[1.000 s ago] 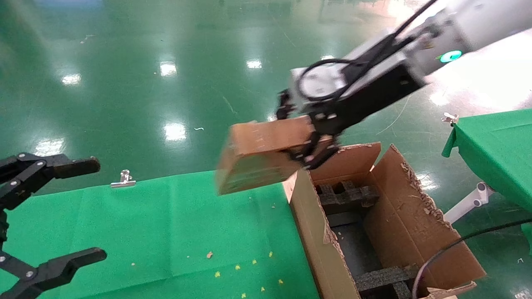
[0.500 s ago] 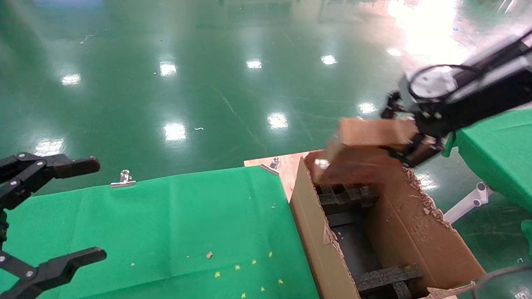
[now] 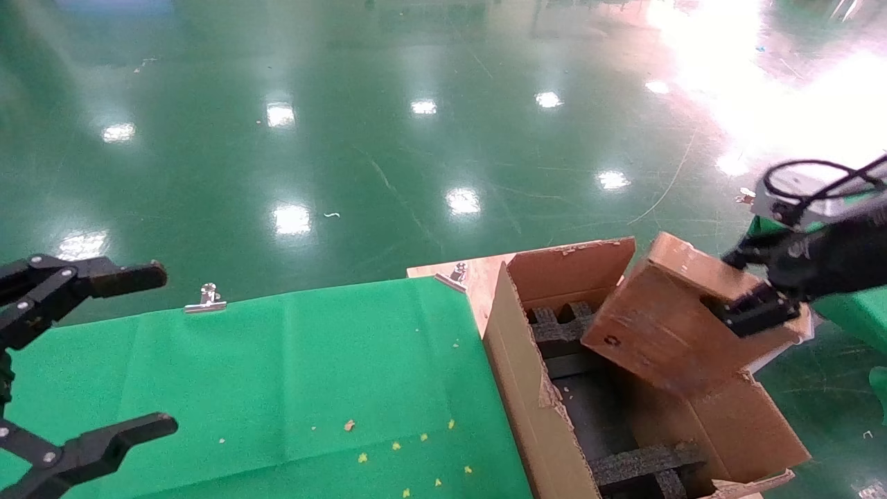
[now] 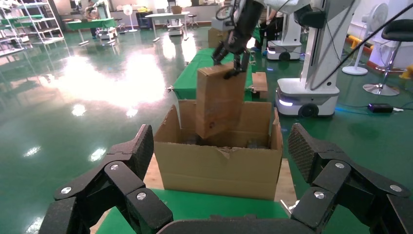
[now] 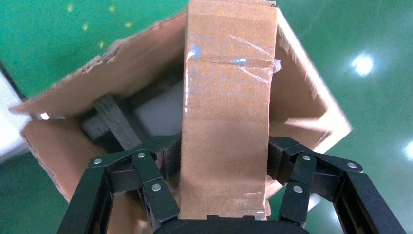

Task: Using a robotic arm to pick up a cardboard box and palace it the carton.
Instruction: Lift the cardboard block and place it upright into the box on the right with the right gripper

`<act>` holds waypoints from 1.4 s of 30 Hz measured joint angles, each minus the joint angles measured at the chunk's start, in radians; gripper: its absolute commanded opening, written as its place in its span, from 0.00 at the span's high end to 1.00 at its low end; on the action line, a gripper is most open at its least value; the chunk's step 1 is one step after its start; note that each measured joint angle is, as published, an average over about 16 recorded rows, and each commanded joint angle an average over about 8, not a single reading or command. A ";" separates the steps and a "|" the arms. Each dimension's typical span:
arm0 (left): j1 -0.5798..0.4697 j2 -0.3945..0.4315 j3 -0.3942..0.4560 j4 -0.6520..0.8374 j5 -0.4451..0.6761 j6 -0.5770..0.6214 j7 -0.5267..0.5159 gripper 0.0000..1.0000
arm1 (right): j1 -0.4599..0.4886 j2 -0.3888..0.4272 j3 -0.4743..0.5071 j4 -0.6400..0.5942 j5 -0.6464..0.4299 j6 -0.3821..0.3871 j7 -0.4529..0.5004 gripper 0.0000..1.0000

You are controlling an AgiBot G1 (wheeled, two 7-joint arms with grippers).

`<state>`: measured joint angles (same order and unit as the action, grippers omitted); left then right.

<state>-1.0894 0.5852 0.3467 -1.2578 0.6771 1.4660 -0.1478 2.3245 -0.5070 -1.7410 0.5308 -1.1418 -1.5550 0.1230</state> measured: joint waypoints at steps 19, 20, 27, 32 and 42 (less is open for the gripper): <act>0.000 0.000 0.000 0.000 0.000 0.000 0.000 0.00 | -0.156 0.274 -0.002 0.076 0.159 0.207 0.305 1.00; 0.000 0.000 0.000 0.000 0.000 0.000 0.000 0.00 | -0.160 0.282 -0.001 0.081 0.165 0.214 0.312 1.00; 0.000 0.000 0.000 0.000 0.000 0.000 0.000 0.00 | -0.167 0.294 0.000 0.091 0.178 0.225 0.322 1.00; 0.000 0.000 0.000 0.000 0.000 0.000 0.000 0.00 | -0.168 0.276 -0.003 0.078 0.174 0.222 0.342 1.00; 0.000 0.000 0.000 0.000 0.000 0.000 0.000 0.00 | -0.206 0.224 -0.027 0.063 0.171 0.270 0.489 1.00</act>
<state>-1.0892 0.5850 0.3469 -1.2575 0.6766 1.4657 -0.1476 2.1184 -0.2833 -1.7677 0.5933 -0.9704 -1.2848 0.6116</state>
